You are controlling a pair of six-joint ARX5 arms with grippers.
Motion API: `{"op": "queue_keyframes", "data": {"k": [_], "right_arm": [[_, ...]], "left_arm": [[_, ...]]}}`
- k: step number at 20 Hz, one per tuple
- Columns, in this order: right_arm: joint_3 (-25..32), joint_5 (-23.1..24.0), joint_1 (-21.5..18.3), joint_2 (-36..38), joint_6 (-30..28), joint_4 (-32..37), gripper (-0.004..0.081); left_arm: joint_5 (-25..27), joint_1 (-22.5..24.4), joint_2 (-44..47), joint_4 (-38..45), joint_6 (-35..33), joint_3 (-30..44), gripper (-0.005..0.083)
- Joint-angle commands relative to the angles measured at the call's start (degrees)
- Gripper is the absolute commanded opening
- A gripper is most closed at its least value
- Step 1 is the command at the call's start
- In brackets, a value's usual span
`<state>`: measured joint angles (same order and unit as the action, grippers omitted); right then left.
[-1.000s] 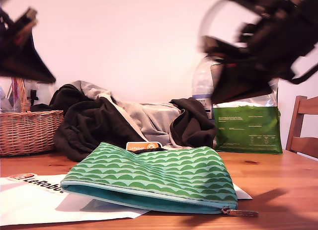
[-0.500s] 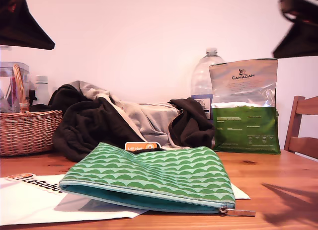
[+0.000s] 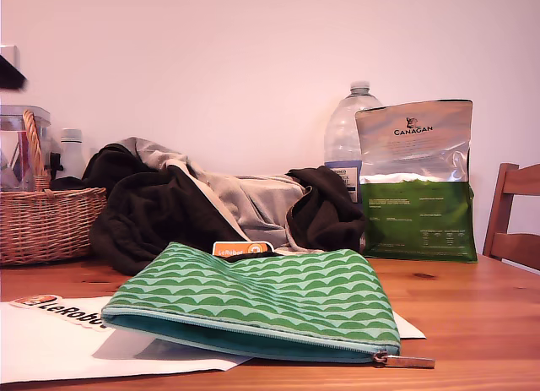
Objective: Open the zipper in the zip bag in front of you
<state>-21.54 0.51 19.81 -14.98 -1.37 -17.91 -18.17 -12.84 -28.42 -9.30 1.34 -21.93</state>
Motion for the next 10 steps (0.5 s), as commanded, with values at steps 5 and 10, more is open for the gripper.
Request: {"op": "queue_keyframes", "data": {"k": [5, 10], "right_arm": [[0.9, -0.5, 0.8, 4.4, 0.0, -6.8, -0.0012], [0.9, -0.4, 0.8, 4.4, 0.0, -14.0, -0.0012]], "left_arm": [[0.6, -0.3, 8.3, -8.6, 0.2, 1.1, -0.0019], [0.6, -0.3, 9.0, -13.5, 0.2, 1.1, -0.0019]]}}
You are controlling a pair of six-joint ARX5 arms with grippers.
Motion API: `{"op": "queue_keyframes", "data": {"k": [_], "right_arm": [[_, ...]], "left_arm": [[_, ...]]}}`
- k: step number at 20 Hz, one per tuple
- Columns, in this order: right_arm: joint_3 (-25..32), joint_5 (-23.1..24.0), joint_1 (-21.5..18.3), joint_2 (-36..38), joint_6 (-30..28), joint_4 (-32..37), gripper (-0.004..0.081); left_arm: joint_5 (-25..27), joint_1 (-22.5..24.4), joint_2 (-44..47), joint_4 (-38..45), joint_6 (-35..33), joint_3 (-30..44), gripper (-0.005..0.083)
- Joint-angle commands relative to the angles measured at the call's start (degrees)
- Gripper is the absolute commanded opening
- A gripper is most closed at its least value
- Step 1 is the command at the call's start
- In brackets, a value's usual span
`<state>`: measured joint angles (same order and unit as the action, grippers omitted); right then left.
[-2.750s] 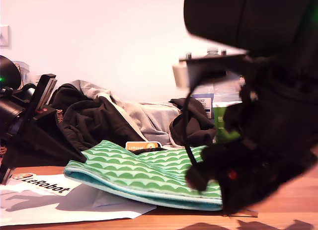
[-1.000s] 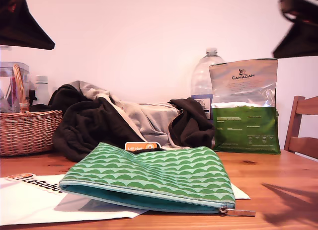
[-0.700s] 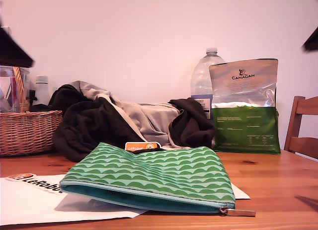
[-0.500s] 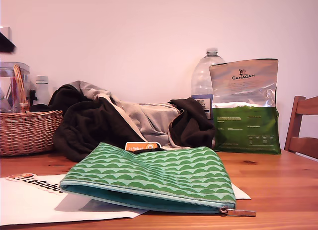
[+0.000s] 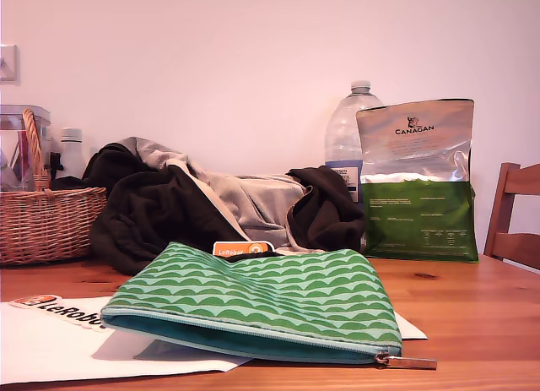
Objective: Open the zipper in the zip bag in front of you
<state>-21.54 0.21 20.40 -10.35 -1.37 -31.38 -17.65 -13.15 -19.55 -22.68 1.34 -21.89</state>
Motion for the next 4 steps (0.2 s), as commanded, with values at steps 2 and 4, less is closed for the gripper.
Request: {"op": "queue_keyframes", "data": {"k": [2, 4], "right_arm": [[0.9, -0.1, 0.2, -0.2, 0.0, -4.0, -0.0012], [0.9, -0.1, 0.2, -0.2, 0.0, -5.4, -0.0012]], "left_arm": [[0.1, 0.0, 0.1, -2.4, 0.2, 1.1, -0.0019], [0.1, 0.0, 0.1, -4.4, 0.2, 1.1, -0.0019]]}}
